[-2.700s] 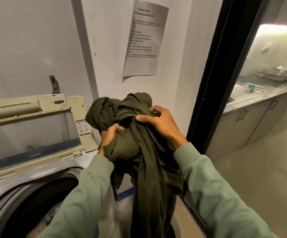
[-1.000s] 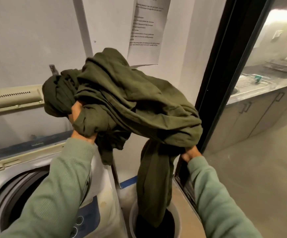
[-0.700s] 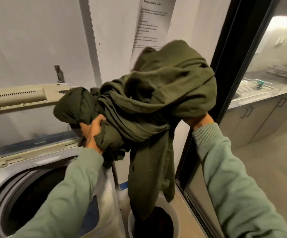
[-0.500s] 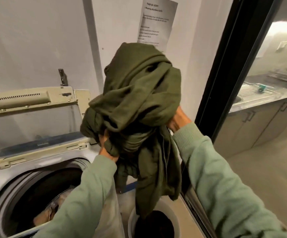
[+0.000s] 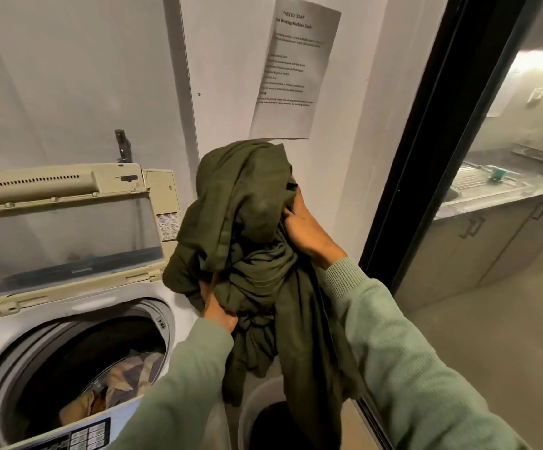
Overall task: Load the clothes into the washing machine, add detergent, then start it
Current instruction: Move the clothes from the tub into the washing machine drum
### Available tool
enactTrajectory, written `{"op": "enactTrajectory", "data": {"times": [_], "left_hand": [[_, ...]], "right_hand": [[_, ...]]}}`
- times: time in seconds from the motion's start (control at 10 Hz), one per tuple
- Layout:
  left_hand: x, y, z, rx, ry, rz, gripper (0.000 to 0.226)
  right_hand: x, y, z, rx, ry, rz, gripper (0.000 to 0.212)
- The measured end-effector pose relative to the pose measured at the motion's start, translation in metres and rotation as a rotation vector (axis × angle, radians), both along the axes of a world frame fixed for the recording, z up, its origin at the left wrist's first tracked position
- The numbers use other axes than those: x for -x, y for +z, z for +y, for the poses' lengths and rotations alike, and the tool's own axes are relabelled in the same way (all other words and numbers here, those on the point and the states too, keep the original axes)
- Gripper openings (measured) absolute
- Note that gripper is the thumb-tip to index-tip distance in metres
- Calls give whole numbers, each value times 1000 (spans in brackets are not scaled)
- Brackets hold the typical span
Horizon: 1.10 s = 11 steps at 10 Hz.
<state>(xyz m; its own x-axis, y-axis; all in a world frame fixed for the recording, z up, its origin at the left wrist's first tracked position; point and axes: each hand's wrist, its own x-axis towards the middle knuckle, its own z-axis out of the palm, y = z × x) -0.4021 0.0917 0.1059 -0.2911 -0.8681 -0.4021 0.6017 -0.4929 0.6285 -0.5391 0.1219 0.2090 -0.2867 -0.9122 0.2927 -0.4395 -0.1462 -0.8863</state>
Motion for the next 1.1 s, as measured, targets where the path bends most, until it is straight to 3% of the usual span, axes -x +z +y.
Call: {"op": "enactTrajectory", "data": {"times": [0.1,0.2,0.3,0.4,0.5,0.6,0.7,0.8,0.9,1.1], "left_hand": [[1,3,-8,104,-102,-51,54],[-1,10,-6,272,-89,-284,47],[-7,18,-5,462,-240,-322,105],[-11,21,-18,605,-405,-349,120],[-1,29,-19,682,-476,-502,114],[8,36,-12,651,-415,-492,94],[10,38,-1,545,-315,-380,70],[23,36,-1,416,-238,-252,45],[30,42,-5,275,-190,-156,45],[21,31,-5,132,-66,-151,49]], "right_hand": [[6,-9,5,-26,13,-52,62],[14,-21,8,-41,-3,-134,63],[23,-23,11,25,-33,-181,59],[33,-15,13,108,-65,-274,54],[34,-8,10,155,-75,-275,54],[30,-3,8,191,-71,-227,48],[26,-3,5,203,-85,-187,55],[23,-1,2,183,-56,-165,76],[22,3,-1,98,-7,-129,84],[35,15,13,28,125,-213,68]]}}
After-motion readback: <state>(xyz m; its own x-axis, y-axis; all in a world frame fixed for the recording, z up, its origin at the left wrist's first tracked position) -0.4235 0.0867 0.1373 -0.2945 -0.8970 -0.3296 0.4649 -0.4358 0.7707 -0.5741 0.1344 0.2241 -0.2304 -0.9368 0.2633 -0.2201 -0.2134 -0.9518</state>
